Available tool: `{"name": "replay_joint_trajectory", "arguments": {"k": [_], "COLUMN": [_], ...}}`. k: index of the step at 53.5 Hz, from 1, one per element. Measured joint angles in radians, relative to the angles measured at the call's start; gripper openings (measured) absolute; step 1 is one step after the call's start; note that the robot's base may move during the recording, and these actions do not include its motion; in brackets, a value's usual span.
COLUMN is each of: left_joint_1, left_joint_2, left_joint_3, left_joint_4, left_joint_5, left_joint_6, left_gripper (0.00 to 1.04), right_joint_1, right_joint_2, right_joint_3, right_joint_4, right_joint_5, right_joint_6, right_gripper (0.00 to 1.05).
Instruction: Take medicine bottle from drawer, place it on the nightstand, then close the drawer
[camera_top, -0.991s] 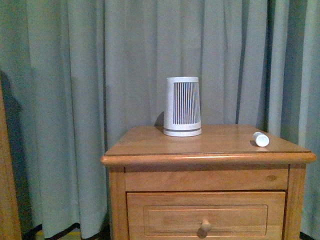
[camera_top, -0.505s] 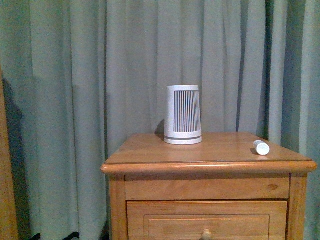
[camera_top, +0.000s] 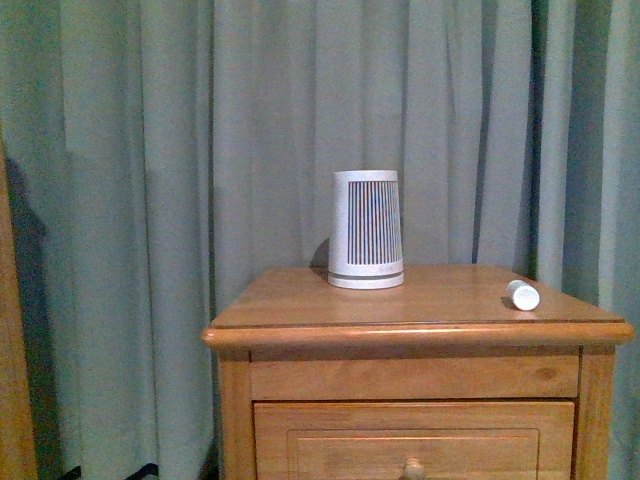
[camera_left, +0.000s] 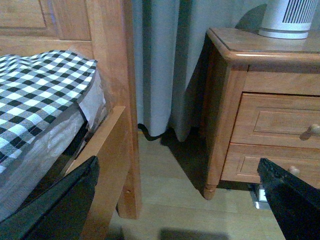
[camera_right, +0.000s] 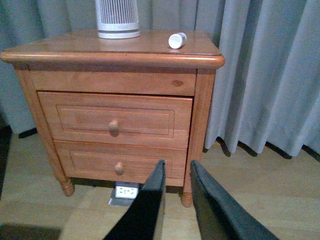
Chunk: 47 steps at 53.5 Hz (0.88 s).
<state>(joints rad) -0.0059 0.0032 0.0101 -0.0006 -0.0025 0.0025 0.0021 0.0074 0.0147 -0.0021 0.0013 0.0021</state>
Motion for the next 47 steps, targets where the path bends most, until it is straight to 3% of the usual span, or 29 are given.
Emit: {"name": "replay_joint_trajectory", "arguments": {"k": [3,23,47], "left_joint_1": [0.000,0.000,0.000], "left_joint_2": [0.000,0.000,0.000], "left_joint_3": [0.000,0.000,0.000], "left_joint_4": [0.000,0.000,0.000], "left_joint_5": [0.000,0.000,0.000], "left_joint_6": [0.000,0.000,0.000], "left_gripper": [0.98,0.98,0.98], "right_joint_1": [0.000,0.000,0.000], "right_joint_2": [0.000,0.000,0.000], "right_joint_3": [0.000,0.000,0.000], "right_joint_4": [0.000,0.000,0.000], "right_joint_5": [0.000,0.000,0.000], "right_joint_6": [0.000,0.000,0.000], "right_gripper": [0.37,0.98,0.98]}}
